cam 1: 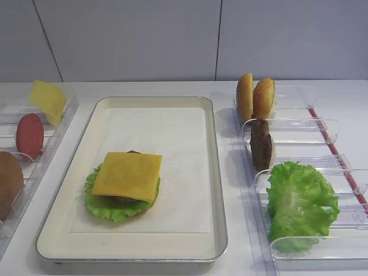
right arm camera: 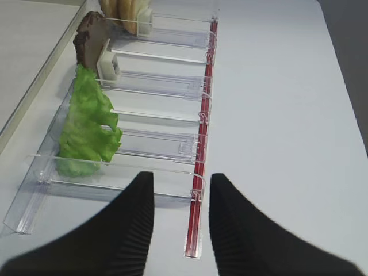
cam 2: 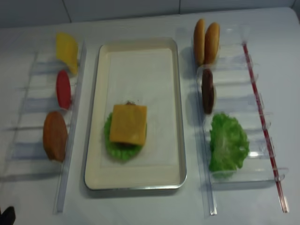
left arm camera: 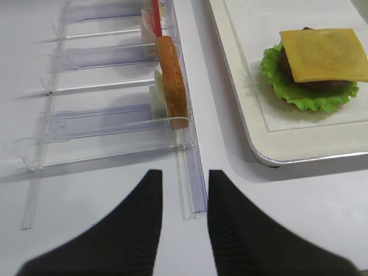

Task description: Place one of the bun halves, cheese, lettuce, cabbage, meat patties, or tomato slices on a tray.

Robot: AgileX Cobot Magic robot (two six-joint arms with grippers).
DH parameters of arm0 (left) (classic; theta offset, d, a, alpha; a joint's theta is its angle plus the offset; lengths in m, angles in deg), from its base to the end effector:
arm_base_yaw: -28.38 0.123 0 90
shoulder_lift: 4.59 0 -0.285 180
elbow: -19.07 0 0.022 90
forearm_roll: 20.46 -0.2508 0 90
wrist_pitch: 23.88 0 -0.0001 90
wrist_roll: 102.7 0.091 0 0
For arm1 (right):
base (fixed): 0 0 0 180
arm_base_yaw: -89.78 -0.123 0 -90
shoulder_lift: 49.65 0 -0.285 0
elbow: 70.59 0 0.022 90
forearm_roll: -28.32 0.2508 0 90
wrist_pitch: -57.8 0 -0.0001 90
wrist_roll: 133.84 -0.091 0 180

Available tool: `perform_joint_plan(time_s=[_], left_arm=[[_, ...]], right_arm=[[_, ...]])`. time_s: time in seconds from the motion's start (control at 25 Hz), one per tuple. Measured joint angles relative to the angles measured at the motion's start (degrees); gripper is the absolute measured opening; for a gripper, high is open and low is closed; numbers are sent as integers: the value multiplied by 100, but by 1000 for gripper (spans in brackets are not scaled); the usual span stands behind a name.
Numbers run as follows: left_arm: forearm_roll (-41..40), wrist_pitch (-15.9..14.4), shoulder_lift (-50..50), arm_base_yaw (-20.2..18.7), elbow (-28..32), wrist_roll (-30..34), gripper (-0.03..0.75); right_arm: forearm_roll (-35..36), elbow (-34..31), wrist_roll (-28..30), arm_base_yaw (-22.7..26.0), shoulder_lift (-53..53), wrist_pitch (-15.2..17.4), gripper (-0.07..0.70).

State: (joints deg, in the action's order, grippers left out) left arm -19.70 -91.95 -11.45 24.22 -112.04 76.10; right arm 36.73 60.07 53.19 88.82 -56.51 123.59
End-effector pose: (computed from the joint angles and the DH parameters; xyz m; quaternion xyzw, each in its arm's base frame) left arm -0.0125 -0.0002 0.2657 0.0235 0.8819 -0.0286 0.4700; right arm -0.0104 0.0120 0.2673 -0.0669 0.8697 0.0474 0.4868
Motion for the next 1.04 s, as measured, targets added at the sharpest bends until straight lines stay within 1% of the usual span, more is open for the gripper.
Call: perform_joint_plan(time_s=[0.64, 0.8, 1.04], left_arm=[[5, 1, 0, 0, 0, 0, 183], [5, 1, 0, 121, 0, 0, 183], [5, 1, 0, 156, 0, 0, 182]], right_arm=[[0, -5, 0, 0, 0, 0, 258], [0, -5, 0, 0, 0, 0, 258], [0, -5, 0, 0, 0, 0, 258]])
